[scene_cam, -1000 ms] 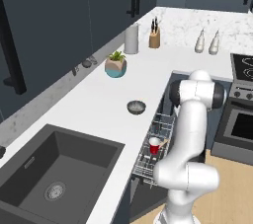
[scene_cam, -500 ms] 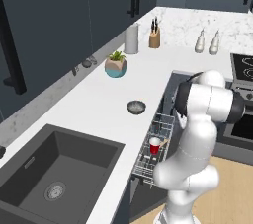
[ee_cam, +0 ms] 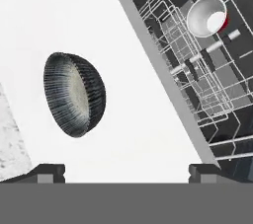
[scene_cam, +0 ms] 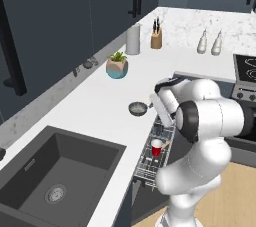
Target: Pick up the cup and bowl from the counter, place them in the dishwasher, and close the dishwasher door.
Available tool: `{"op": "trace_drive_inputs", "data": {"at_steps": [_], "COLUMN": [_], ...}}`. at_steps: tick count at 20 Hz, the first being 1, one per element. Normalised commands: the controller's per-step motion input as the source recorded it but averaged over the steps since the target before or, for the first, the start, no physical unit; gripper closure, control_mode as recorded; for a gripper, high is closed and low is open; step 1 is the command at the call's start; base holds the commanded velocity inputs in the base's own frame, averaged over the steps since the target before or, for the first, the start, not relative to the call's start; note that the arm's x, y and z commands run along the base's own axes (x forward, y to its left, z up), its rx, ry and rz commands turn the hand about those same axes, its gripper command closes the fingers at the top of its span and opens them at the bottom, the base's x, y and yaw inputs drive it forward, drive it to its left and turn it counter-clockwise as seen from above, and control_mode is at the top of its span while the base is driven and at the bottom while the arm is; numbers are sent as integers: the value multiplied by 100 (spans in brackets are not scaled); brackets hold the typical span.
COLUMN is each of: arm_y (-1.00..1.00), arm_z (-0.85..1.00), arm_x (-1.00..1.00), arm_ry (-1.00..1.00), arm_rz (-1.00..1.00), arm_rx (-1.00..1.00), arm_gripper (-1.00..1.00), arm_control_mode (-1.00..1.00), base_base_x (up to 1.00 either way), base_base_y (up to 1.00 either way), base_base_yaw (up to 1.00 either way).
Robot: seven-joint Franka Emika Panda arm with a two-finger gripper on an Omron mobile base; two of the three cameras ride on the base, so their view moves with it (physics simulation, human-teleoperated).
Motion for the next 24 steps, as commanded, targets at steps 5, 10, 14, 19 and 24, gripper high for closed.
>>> {"op": "trace_drive_inputs", "data": {"at_steps": [5,10,14,19,24], "arm_y": [37,2,0,0,0], "arm_z": [2,-1,-3,-15,-1], "arm_x": [49,66,69,53,67], "arm_ry": [-5,3,17,22,21], "arm_rz": [1,0,0,0,0], "arm_rx": [-28,-19,-8,-4,0], "arm_gripper": [-100,-100,-100,-100,-100], "arm_control_mode": [-100,-100,-100,-100,-100], "base_base_x": [0,0,0,0,0], "base_base_y": [0,0,0,0,0], "base_base_yaw": [0,0,0,0,0]}}
